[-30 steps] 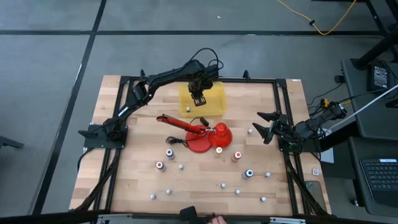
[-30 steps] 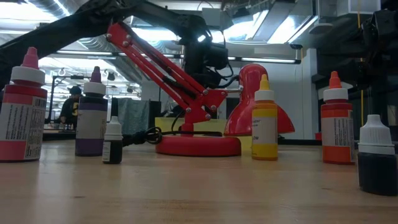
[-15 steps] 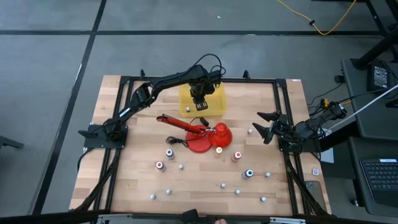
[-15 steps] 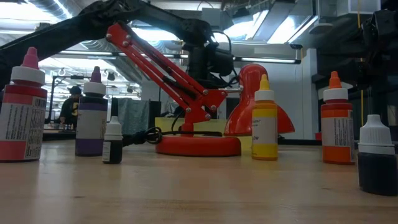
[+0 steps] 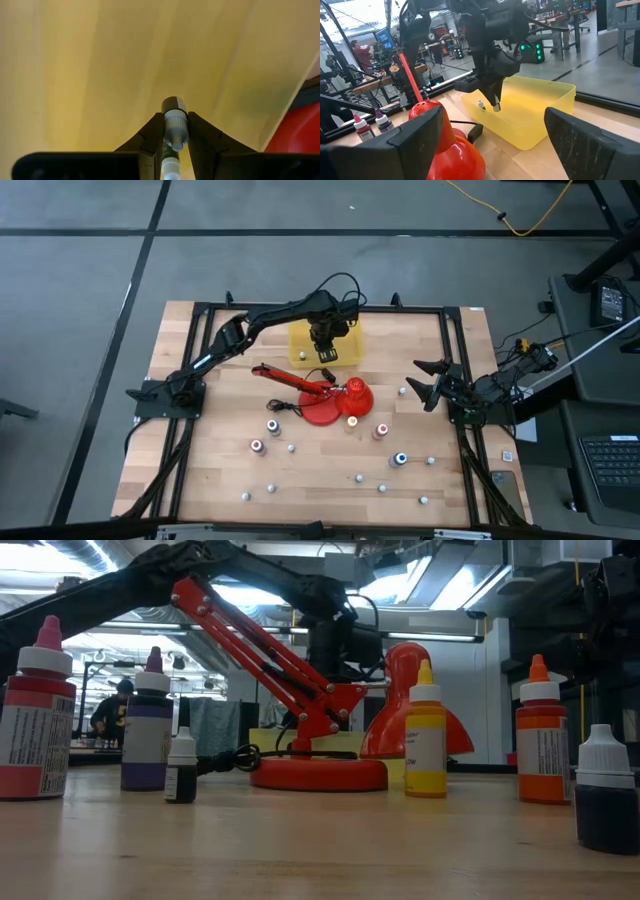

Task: Pick & Place food coloring
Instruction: Put the black food coloring bottle into the yellow bin

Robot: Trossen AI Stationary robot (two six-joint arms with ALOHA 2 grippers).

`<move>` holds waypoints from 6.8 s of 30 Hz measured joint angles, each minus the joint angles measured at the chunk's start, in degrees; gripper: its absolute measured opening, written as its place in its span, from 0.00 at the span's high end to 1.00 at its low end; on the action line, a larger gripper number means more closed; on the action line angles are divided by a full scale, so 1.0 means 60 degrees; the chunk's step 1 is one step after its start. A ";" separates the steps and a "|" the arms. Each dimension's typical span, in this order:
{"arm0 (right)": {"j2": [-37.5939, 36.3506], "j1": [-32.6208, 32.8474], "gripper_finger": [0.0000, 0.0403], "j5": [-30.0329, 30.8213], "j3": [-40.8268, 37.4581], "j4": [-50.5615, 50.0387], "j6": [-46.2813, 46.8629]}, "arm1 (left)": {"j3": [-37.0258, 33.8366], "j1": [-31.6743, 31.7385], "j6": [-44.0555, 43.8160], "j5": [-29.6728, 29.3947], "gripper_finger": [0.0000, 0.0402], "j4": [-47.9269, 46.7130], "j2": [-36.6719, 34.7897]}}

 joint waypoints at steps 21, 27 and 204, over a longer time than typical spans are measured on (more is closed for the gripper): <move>-0.0004 -0.0002 0.14 -0.0001 0.0001 0.0000 0.0000 | 0.0015 -0.0135 -0.0185 0.0196 0.73 0.0432 0.0372; -0.0002 -0.0002 0.14 0.0001 -0.0003 0.0000 0.0000 | 0.0124 -0.0135 -0.0200 0.0164 0.66 0.0369 0.0350; -0.0003 0.0000 0.14 0.0003 -0.0003 0.0000 0.0000 | -0.7406 -1.1919 -1.4998 -0.0016 0.73 0.2351 -0.4783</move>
